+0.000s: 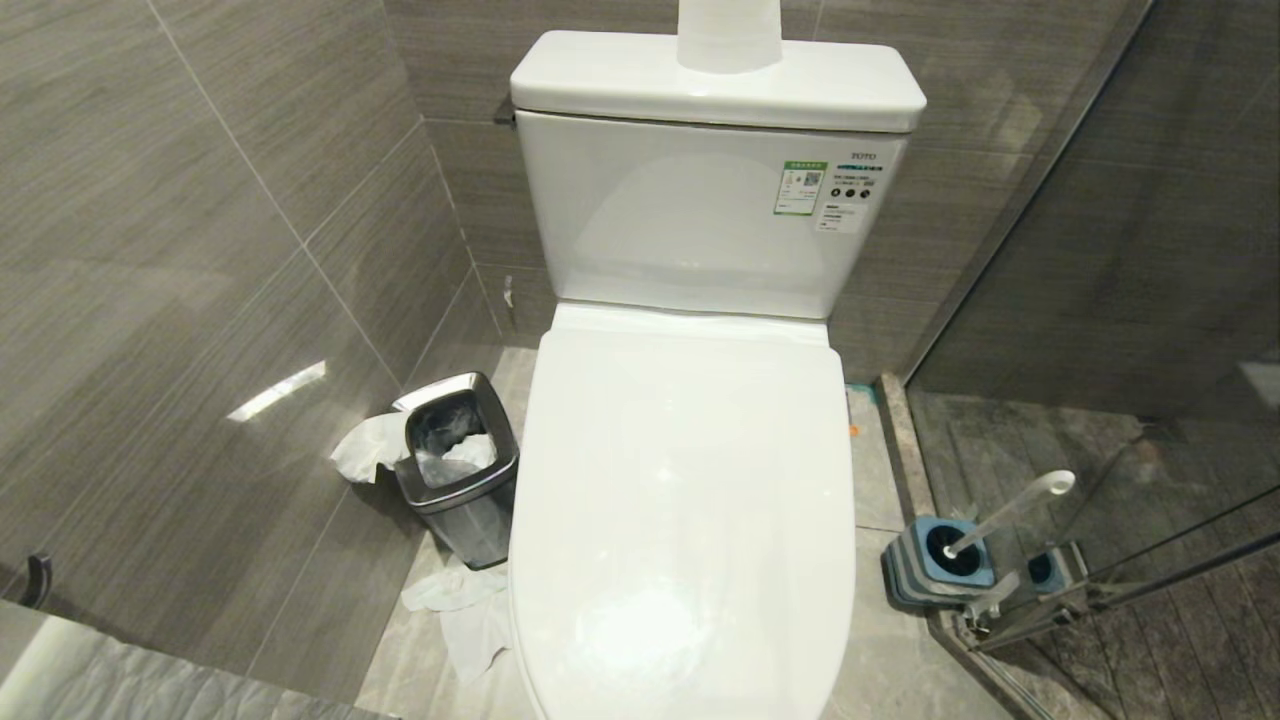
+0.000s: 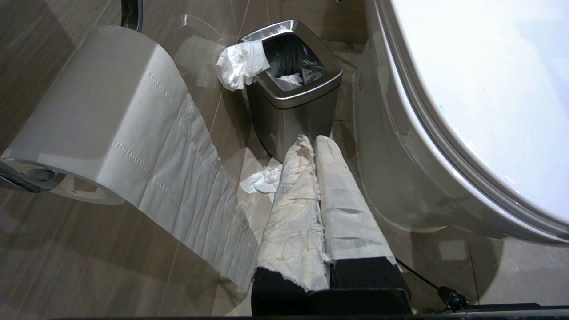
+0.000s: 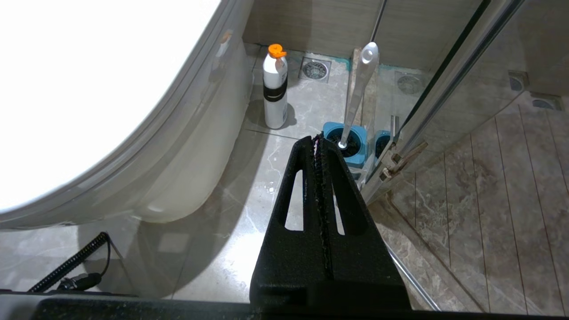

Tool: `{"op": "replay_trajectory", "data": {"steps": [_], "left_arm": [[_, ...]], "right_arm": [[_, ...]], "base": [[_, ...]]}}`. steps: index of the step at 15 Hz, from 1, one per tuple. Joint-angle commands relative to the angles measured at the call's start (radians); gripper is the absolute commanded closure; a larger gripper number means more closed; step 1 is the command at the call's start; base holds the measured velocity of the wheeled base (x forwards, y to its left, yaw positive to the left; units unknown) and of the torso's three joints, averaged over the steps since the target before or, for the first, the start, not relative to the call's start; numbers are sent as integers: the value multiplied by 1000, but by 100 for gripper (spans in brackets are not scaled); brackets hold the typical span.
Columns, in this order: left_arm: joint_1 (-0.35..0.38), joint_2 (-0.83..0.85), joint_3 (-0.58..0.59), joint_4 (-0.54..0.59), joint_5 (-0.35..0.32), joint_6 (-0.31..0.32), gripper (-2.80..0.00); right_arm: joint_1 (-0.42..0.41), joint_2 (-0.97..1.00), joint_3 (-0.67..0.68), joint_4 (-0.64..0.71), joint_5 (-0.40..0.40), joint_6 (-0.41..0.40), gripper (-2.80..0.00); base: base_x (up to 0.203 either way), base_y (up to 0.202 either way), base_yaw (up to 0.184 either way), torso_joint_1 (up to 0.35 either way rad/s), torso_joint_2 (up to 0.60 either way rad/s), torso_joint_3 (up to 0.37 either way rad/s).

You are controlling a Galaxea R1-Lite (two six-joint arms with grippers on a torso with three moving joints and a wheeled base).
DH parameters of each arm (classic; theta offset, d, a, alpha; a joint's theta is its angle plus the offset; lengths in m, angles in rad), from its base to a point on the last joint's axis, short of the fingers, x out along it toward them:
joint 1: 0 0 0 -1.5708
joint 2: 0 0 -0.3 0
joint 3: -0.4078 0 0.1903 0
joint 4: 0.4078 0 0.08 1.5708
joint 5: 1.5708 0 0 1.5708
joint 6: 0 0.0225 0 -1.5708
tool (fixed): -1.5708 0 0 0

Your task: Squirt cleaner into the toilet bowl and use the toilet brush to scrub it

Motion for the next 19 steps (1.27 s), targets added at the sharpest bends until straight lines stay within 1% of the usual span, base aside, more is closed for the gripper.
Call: {"op": "replay_trajectory", "data": {"steps": [1, 19], "left_arm": [[0, 1, 0, 0, 0, 0, 0], [0, 1, 0, 0, 0, 0, 0]], "right_arm": [[0, 1, 0, 0, 0, 1, 0], [0, 1, 0, 0, -2, 1, 0]], "base": [[0, 0, 0, 0, 0, 0], [0, 0, 0, 0, 0, 0]]}}
